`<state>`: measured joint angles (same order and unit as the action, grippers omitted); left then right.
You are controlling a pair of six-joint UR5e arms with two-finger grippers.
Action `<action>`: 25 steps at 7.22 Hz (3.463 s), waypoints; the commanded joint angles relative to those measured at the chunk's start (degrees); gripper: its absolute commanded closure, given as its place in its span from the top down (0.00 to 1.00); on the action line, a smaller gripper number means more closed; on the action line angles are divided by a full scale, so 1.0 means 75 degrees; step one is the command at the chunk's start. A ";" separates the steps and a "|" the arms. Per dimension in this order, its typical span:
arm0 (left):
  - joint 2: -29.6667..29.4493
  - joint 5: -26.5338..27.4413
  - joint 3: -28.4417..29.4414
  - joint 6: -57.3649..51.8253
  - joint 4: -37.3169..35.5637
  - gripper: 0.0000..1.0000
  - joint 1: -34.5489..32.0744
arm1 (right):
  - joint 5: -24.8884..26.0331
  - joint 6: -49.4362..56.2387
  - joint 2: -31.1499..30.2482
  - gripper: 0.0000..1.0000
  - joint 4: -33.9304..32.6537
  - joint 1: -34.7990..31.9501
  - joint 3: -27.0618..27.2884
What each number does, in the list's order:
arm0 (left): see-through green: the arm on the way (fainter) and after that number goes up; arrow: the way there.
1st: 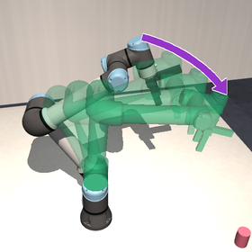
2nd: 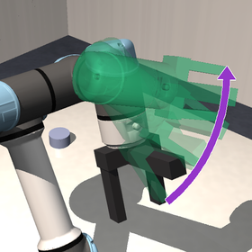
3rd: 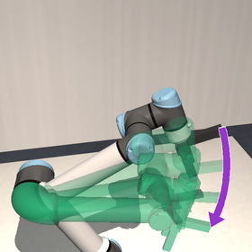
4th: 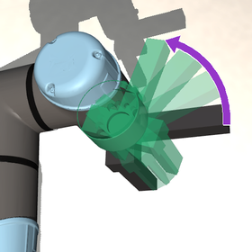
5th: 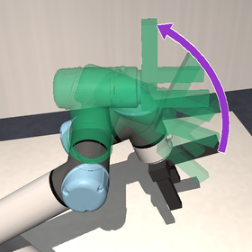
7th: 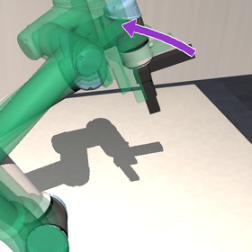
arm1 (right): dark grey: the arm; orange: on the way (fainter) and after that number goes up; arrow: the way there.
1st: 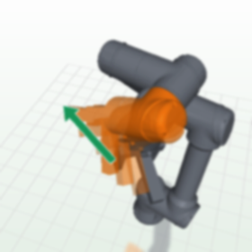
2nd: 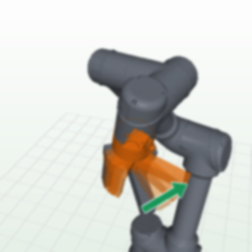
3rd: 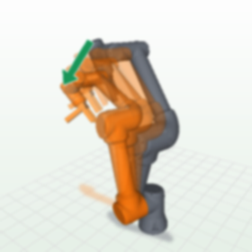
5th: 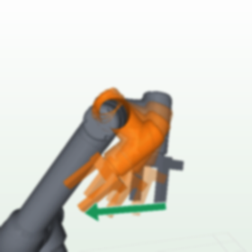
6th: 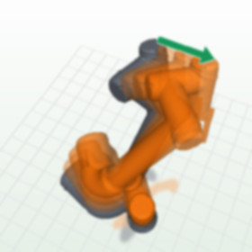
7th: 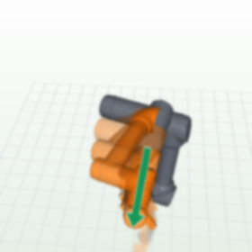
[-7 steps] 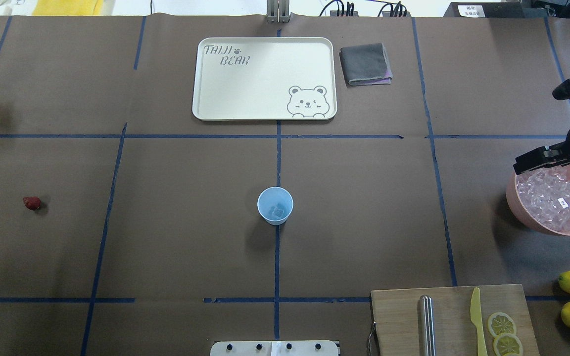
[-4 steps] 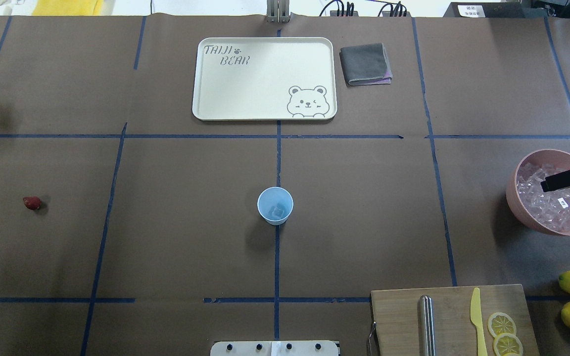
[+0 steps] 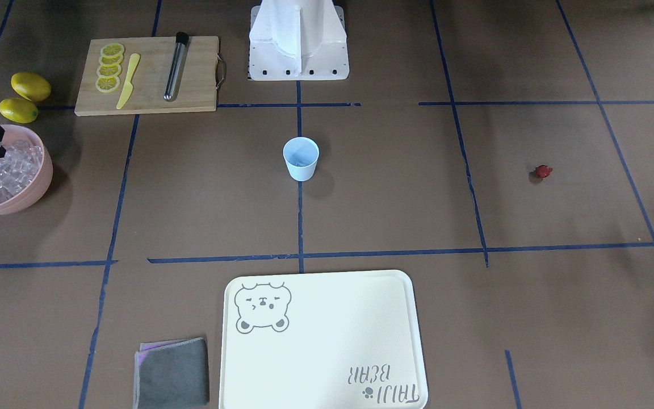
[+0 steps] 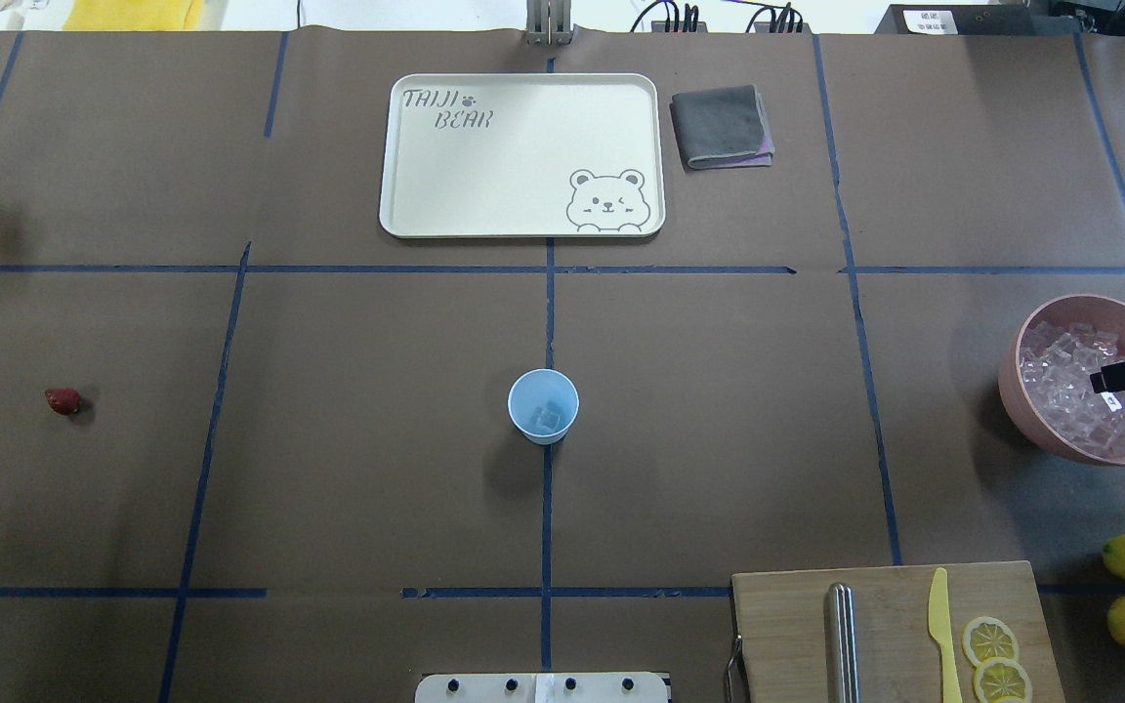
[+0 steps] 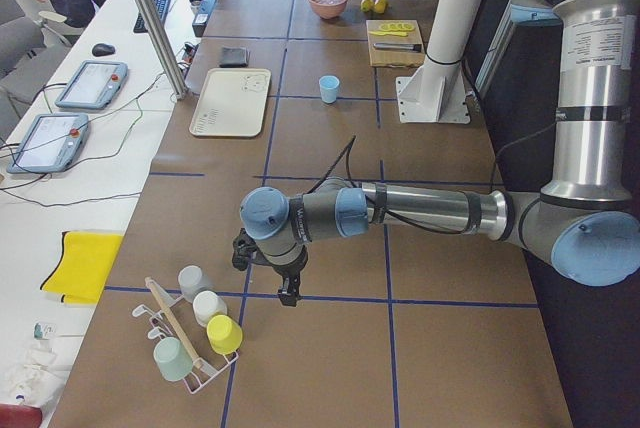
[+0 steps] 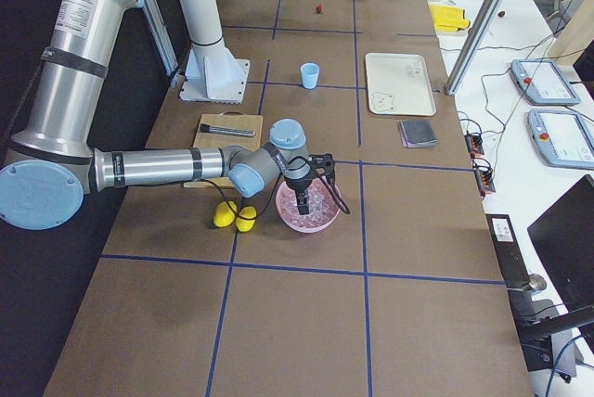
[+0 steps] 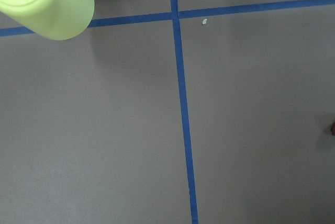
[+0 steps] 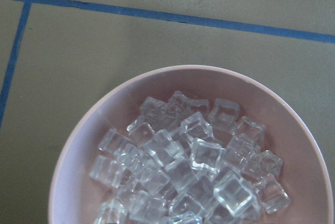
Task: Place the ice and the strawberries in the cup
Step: 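Lower the right gripper into the bowl and grasp another ice cube, then carry the ice cube with the right gripper over the cup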
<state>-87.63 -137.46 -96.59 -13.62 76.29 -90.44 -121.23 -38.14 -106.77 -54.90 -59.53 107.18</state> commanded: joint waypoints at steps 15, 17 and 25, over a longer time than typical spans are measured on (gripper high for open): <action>0.0000 -0.0340 -0.0047 0.0000 0.0012 1.00 0.0000 | -0.0158 -0.0129 0.0302 0.01 0.0055 -0.0404 -0.0522; 0.0000 -0.0340 -0.0047 0.0012 0.0012 1.00 0.0000 | -0.1012 -0.0129 0.0616 0.01 -0.0120 -0.1225 -0.0428; 0.0000 -0.0340 -0.0023 0.0012 0.0012 1.00 0.0000 | 0.0025 -0.0583 0.4221 0.00 -0.3992 0.0995 0.0485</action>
<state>-87.63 -140.01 -96.77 -13.54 76.38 -90.45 -123.74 -40.79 -80.60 -77.84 -56.00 109.33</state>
